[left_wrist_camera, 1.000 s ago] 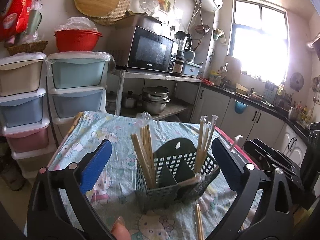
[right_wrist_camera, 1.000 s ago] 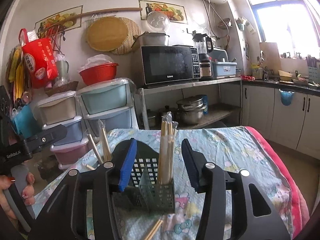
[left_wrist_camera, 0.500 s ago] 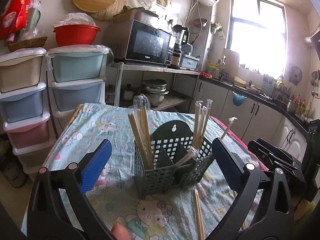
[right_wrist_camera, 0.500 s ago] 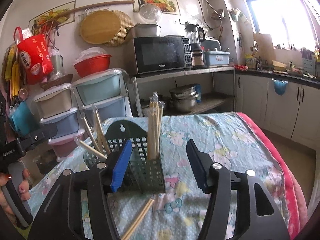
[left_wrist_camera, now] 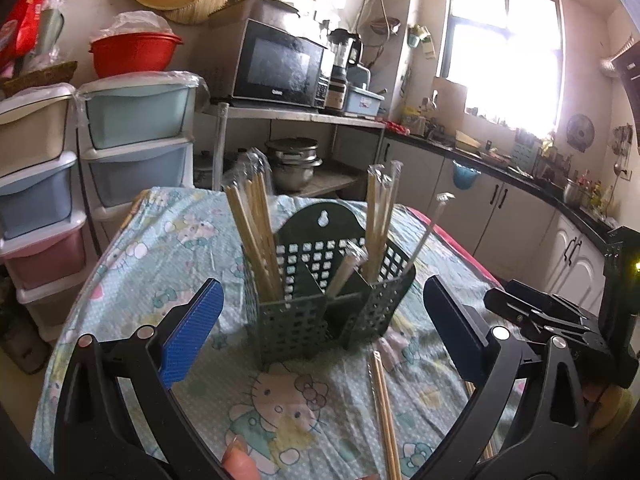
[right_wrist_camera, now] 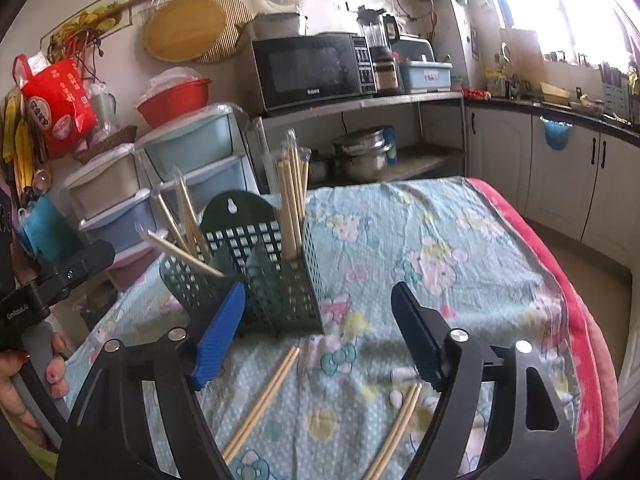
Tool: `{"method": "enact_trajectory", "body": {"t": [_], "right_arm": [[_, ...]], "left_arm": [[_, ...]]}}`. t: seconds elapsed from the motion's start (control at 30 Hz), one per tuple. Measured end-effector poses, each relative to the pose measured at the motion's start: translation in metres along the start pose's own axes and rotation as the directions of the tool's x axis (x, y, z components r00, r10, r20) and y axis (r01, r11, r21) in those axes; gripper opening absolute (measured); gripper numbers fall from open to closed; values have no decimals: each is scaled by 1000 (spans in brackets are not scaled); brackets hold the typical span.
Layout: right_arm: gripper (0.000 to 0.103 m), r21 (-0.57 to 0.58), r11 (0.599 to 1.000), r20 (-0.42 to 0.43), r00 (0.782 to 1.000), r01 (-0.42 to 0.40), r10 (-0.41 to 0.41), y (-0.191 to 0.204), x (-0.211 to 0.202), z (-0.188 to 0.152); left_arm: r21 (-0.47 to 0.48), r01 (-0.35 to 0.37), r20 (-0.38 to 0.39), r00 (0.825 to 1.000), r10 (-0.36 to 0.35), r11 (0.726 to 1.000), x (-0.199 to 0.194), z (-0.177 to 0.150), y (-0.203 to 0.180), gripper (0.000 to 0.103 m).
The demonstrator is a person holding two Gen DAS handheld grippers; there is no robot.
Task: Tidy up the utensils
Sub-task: 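Withdraw the open right tool from the caddy toward the cloth, then lower the right tool toward the last chopstick pair beside the caddy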
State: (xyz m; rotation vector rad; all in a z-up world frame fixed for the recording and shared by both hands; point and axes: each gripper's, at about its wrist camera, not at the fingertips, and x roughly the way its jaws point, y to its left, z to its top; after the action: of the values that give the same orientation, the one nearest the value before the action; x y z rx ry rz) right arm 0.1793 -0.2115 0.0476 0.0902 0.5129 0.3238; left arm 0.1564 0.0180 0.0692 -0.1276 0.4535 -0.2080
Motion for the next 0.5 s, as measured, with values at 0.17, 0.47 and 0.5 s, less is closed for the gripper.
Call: {"method": "enact_trajectory", "body": {"t": [0.17,0.47,0.5], "right_arm": [[79,15,1000,-43,999,8,-7,-7,3,-8],[79,42,999,-115,993,33,-28,-24,9,-22],[79,46,998,-123,992,37,-31,-26,10,-23]], "left_arm": [[20,16,-28,999,-15,1000,6,-6,-7,92],[57,57,-110,993,-50,997,21,-22,-22,92],[60,64,-121,991,-56,996,23,-25,-24,92]]}}
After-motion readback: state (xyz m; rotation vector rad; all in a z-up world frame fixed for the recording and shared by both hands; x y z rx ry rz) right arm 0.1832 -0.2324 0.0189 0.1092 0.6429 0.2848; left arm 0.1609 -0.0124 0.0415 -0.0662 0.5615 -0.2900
